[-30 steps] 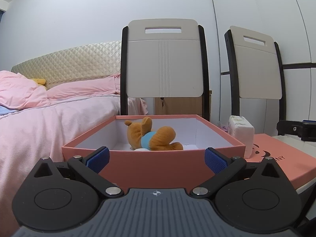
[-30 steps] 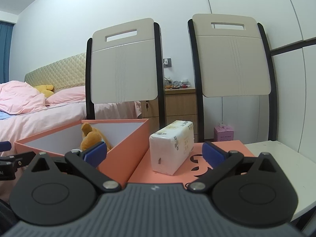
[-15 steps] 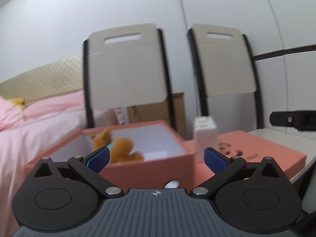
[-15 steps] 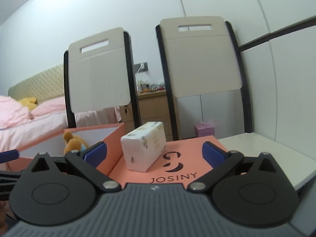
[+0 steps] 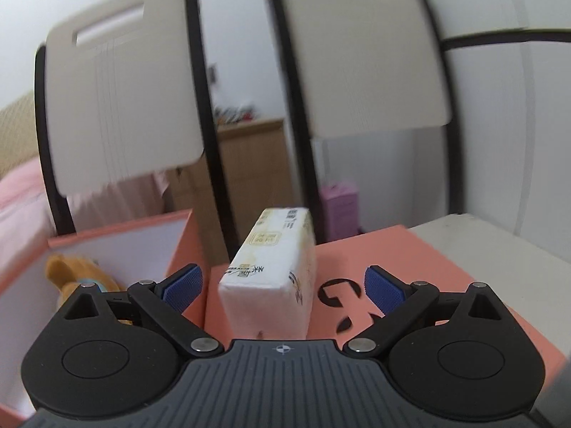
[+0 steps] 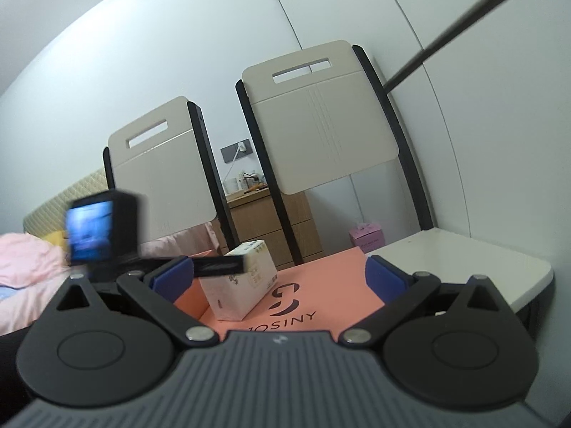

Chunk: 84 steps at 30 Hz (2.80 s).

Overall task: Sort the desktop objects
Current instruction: 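Grasp the white tissue pack with the left gripper and lift it, then lower the tissue pack into the pink box and open the left gripper, then move the left tool toward the pink JOSINY lid beside the box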

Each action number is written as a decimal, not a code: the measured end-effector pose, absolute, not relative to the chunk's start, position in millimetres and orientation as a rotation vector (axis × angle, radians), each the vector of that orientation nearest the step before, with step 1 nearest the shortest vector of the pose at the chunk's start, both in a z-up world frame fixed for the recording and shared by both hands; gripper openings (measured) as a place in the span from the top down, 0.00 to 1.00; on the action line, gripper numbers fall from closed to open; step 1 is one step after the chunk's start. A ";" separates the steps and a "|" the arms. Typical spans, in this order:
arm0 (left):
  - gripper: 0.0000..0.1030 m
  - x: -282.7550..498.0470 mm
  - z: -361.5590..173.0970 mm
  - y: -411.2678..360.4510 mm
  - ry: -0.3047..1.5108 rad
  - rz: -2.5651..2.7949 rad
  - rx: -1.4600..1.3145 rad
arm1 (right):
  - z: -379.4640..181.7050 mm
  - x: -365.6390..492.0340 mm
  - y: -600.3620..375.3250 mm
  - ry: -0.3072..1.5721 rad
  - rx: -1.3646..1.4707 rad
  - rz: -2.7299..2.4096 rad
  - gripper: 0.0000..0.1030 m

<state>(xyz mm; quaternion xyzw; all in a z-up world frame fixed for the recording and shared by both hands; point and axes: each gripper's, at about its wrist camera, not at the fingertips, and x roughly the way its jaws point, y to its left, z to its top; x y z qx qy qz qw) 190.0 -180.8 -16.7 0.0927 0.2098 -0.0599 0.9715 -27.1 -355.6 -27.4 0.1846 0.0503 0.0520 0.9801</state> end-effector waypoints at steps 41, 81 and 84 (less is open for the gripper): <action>0.43 167.7 -2.9 -8.7 0.412 -0.059 -0.012 | -34.8 44.1 -275.3 0.220 0.325 0.097 0.00; 0.00 41.6 -10.6 46.8 0.269 -0.088 -0.095 | -28.2 55.2 -246.8 0.055 0.236 0.148 0.00; 0.00 39.9 -9.3 47.2 0.250 -0.066 -0.092 | -26.3 57.5 -251.0 0.024 0.222 0.104 0.00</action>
